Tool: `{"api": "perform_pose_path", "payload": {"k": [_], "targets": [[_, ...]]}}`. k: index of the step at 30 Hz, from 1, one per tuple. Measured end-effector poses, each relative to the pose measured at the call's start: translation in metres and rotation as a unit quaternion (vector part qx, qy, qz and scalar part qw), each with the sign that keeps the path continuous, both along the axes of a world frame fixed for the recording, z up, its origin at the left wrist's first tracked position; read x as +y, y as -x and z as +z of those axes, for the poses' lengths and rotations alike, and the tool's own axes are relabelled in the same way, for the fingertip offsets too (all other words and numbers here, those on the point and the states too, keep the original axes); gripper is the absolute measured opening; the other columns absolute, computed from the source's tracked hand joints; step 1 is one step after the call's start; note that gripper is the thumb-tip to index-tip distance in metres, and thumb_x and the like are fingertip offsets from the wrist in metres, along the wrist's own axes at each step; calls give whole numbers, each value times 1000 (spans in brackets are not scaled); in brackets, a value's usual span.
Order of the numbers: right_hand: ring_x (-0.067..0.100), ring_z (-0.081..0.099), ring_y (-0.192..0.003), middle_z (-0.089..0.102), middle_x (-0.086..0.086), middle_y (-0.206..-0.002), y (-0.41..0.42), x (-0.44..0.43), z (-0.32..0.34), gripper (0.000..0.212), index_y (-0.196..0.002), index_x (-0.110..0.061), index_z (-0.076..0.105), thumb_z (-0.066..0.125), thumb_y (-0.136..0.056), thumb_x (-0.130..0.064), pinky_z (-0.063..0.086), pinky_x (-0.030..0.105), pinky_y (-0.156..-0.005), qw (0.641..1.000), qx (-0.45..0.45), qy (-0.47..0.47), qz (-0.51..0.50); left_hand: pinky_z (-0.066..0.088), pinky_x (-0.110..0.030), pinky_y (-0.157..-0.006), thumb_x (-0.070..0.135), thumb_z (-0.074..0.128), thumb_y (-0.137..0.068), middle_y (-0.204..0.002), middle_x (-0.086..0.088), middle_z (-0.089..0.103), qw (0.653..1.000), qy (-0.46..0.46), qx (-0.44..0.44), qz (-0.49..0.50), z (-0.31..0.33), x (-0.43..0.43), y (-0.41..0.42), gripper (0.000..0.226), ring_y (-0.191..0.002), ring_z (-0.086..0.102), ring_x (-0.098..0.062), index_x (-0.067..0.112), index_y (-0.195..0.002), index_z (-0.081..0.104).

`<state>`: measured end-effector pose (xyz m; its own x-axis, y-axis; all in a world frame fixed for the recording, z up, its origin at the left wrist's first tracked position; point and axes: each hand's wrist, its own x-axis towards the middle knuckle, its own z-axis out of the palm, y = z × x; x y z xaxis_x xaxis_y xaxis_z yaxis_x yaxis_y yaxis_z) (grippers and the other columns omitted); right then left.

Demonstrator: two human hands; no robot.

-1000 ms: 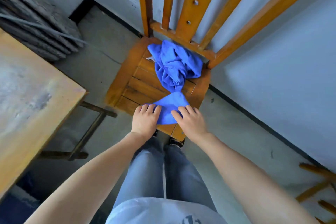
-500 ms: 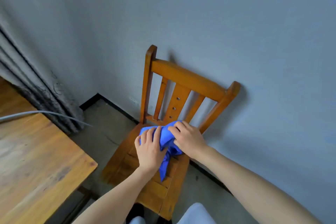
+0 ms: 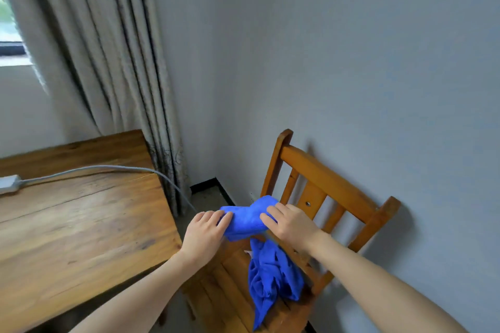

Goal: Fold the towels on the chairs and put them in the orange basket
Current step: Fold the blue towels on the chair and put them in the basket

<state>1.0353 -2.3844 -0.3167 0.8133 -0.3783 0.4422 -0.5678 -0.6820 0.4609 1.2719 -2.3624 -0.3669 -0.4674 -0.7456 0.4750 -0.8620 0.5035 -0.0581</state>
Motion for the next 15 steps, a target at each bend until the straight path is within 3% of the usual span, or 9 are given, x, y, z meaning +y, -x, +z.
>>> {"api": "perform_pose_path", "payload": {"k": [2,4,7,12,15], "targets": [[17,56,-59,60,3,-68,-8,1,4,16,-94,-10,52,45,-80,-5,44,23,-47,999,11,9,45,55,-24,-67,25,75,-61,-89,-2,72,999,8,13,34,7,26,-12,54,-72,69,-20,17,-106,47],[16,57,-60,62,3,-71,-19,14,13,20,-100,-9,49,46,-81,-6,45,22,-48,994,23,1,109,55,-25,-66,22,55,-69,-88,-2,72,994,44,19,94,16,62,-17,36,-72,69,-20,17,-104,47],[16,53,-53,61,3,-68,-36,19,12,30,-107,-9,49,41,-78,-1,41,24,-44,986,18,11,164,53,-24,-66,17,42,-65,-88,0,71,988,32,37,145,22,99,-30,36,-75,68,-20,17,-101,49],[16,48,-49,57,0,-64,-109,64,11,48,-118,-11,46,44,-71,1,38,23,-44,948,32,-18,316,50,-25,-66,13,43,-65,-87,4,70,957,26,14,290,34,209,-67,34,-78,67,-16,17,-89,66],[15,50,-52,59,1,-69,-166,111,17,65,-121,-12,45,69,-61,-2,42,21,-45,916,46,-54,396,55,-24,-66,8,66,-56,-88,1,72,924,21,26,380,50,286,-90,30,-81,70,-18,14,-85,71]]}}
